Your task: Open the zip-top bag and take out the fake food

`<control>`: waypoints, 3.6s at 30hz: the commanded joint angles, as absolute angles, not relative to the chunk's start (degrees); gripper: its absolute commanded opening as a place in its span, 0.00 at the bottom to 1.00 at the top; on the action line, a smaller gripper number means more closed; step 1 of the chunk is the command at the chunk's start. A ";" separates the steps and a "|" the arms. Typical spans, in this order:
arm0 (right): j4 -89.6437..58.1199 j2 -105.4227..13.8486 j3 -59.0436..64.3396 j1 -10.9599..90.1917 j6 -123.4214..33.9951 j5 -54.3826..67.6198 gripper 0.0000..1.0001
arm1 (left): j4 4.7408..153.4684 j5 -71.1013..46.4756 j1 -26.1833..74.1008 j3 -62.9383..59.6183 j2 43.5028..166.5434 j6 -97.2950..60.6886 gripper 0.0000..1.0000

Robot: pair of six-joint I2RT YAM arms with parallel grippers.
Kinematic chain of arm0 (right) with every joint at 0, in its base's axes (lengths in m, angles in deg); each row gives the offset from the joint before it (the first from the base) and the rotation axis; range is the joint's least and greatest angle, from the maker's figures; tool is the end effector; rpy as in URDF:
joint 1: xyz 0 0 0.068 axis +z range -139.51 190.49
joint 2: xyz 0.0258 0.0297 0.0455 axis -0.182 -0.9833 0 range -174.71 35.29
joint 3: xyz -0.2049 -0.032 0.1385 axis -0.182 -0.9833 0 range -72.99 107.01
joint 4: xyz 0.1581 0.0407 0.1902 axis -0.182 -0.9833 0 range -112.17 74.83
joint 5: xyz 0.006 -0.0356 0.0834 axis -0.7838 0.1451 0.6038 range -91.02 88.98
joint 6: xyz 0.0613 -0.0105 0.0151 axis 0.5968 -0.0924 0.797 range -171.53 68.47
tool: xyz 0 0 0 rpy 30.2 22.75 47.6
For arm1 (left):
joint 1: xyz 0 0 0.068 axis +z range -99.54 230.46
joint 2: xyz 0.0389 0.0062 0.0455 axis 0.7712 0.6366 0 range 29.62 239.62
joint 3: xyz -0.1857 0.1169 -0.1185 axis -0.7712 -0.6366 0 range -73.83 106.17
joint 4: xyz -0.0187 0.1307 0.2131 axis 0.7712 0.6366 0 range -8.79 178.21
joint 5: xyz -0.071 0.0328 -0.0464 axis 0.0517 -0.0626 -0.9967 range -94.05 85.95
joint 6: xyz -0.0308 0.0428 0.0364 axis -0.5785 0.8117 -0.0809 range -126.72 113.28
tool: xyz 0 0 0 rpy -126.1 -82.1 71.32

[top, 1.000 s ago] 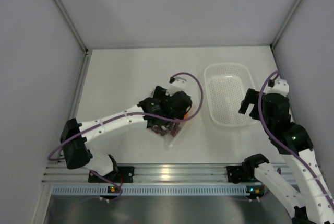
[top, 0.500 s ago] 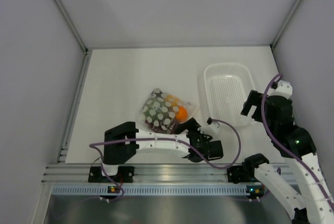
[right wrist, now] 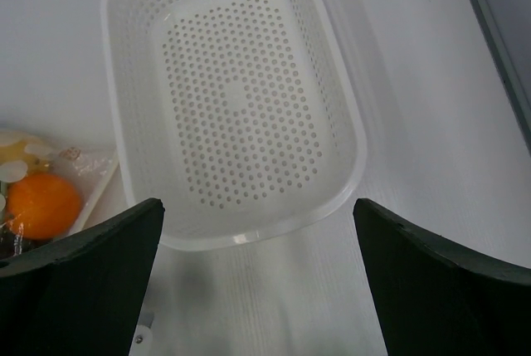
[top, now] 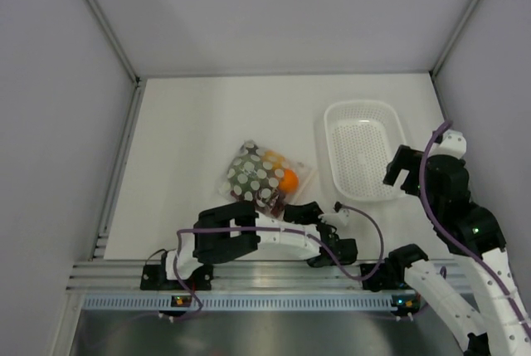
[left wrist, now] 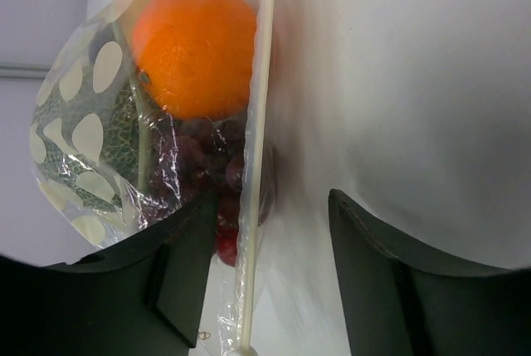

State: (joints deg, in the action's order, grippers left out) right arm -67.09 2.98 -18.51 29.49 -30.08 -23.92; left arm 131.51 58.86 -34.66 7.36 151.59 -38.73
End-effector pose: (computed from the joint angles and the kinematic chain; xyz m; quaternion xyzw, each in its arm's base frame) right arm 0.1148 0.0191 0.3259 0.1177 0.8454 0.0089 0.5209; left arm 0.0748 -0.3560 0.1132 0.3858 0.7608 0.2790 0.4410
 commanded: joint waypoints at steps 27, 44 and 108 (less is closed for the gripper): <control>-61.31 5.76 -18.49 30.00 -31.31 -17.11 0.99 | 132.36 61.00 -24.27 10.10 145.91 -44.16 0.00; -49.37 1.11 -19.72 30.00 -41.15 19.87 0.99 | 132.71 54.66 -7.21 24.61 122.97 -52.67 0.00; 48.01 -39.23 -45.74 75.00 -50.30 -16.58 0.58 | 129.72 49.74 -4.03 1.93 106.78 -115.36 0.00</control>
State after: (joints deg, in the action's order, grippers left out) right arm 38.72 -38.29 -48.52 74.19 -49.33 -16.09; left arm 132.21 48.85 -4.33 -0.71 107.02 -113.61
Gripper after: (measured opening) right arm 0.581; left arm 0.012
